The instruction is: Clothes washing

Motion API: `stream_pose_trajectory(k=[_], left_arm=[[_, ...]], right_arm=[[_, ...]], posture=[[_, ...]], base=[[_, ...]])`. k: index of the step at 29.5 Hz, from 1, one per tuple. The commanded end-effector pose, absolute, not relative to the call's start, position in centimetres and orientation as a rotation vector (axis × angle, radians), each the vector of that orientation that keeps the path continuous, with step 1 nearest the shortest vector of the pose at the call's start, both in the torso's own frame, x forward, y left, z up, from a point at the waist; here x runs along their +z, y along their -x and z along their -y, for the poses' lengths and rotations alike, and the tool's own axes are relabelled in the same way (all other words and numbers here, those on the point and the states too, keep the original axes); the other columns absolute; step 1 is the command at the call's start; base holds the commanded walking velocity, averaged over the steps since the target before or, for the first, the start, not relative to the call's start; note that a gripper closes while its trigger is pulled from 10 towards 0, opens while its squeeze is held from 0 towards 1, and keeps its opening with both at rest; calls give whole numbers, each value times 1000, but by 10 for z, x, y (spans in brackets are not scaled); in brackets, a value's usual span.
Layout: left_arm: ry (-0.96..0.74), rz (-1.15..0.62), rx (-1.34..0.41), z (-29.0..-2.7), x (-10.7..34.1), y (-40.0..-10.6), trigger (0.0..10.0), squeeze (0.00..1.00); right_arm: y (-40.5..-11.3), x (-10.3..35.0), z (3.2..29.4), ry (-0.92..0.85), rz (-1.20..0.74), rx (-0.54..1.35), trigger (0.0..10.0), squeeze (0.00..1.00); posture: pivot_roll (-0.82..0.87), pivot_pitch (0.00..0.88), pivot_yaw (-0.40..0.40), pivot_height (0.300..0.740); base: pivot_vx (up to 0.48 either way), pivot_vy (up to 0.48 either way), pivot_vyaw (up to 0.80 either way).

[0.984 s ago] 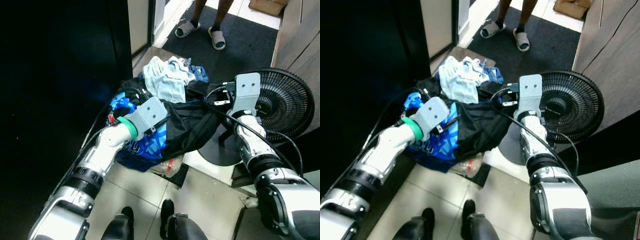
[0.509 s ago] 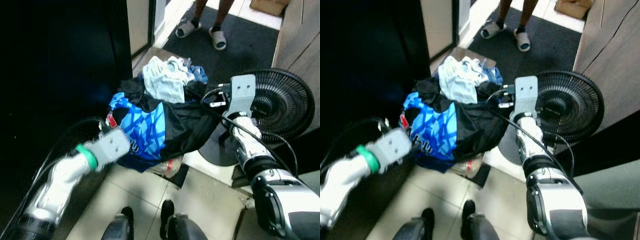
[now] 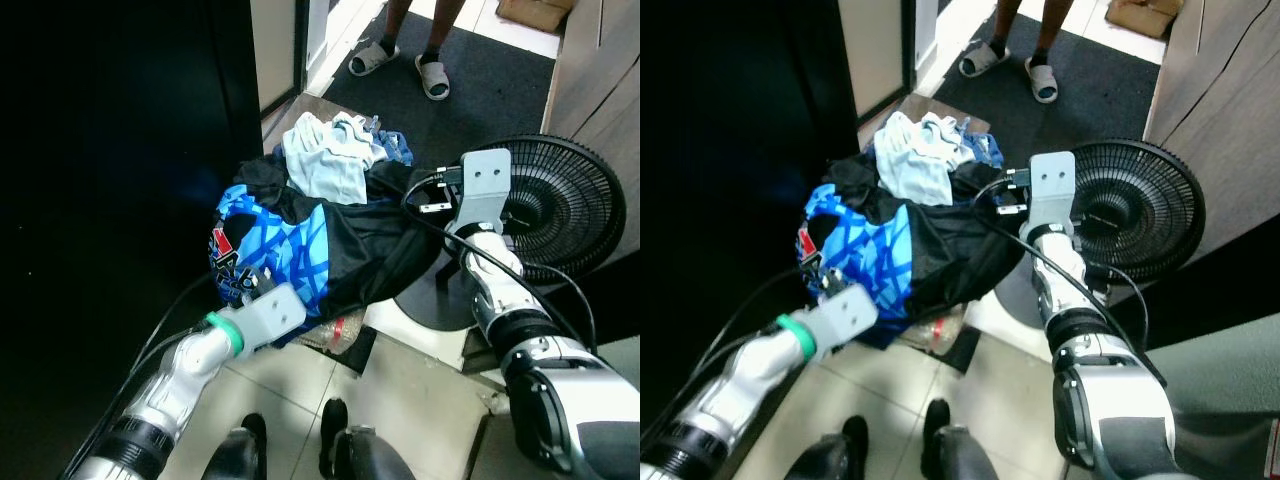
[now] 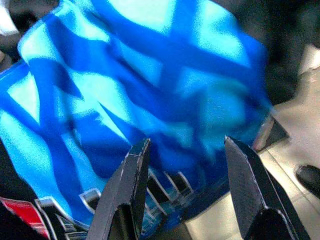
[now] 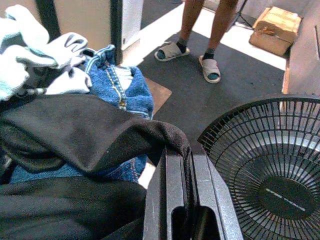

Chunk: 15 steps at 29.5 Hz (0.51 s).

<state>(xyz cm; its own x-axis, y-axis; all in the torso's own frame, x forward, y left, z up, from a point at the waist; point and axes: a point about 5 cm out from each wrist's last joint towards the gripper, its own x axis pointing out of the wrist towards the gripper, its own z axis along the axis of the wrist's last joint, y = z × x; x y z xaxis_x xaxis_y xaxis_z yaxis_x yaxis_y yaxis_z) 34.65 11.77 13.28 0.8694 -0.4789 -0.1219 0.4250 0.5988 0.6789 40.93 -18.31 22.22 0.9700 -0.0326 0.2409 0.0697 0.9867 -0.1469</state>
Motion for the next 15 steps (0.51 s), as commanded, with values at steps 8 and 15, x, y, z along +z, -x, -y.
stream_pose_trajectory(k=[8,15], left_arm=[[-726,24,-356,-119,163,-391,10000,0],[-713,72,-232,-140,212,-412,10000,0]], right_arm=[[-409,216,181,151,213,-48,10000,0],[-409,217,182,149,217,-51,10000,0]], posture=[[114,421,-10,740],[109,416,-8,740]], base=[[0,0,0],[0,0,0]])
